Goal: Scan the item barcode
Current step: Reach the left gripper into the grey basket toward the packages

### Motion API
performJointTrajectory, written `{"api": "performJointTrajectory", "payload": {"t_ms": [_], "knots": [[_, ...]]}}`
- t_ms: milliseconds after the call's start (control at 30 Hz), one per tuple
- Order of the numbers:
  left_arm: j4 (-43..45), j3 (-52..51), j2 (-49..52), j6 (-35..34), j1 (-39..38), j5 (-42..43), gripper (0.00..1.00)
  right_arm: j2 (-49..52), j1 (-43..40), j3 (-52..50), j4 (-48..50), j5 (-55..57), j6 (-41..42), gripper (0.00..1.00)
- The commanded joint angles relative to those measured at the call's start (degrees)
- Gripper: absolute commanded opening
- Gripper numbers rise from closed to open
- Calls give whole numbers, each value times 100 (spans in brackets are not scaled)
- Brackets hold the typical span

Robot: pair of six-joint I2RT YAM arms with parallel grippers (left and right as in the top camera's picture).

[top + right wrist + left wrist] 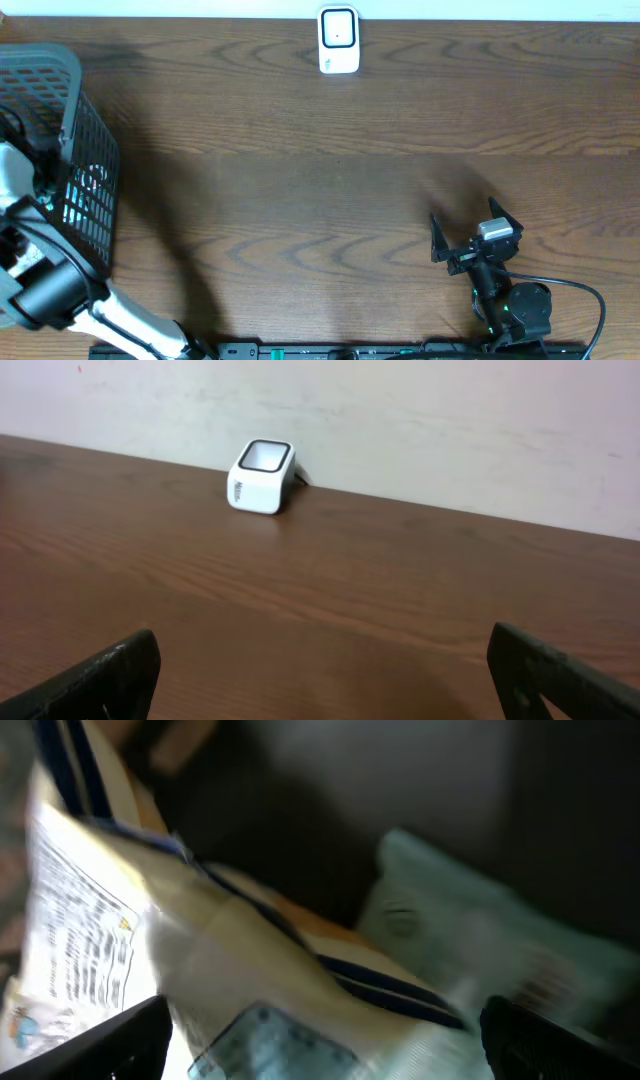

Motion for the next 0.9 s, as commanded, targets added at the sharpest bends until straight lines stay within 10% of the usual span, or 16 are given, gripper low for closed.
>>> {"api": "performJointTrajectory", "payload": {"t_ms": [0, 200, 500, 867], "knots": [[-7, 15, 245, -448, 2, -673, 98, -22, 39, -7, -22, 28, 52, 99], [245, 15, 323, -442, 2, -656, 93, -22, 39, -7, -22, 28, 52, 99], [363, 37, 293, -402, 4, -660, 8, -22, 39, -7, -22, 28, 52, 99], [343, 79, -1727, -1043, -39, -656, 7, -22, 39, -7, -22, 28, 52, 99]]}}
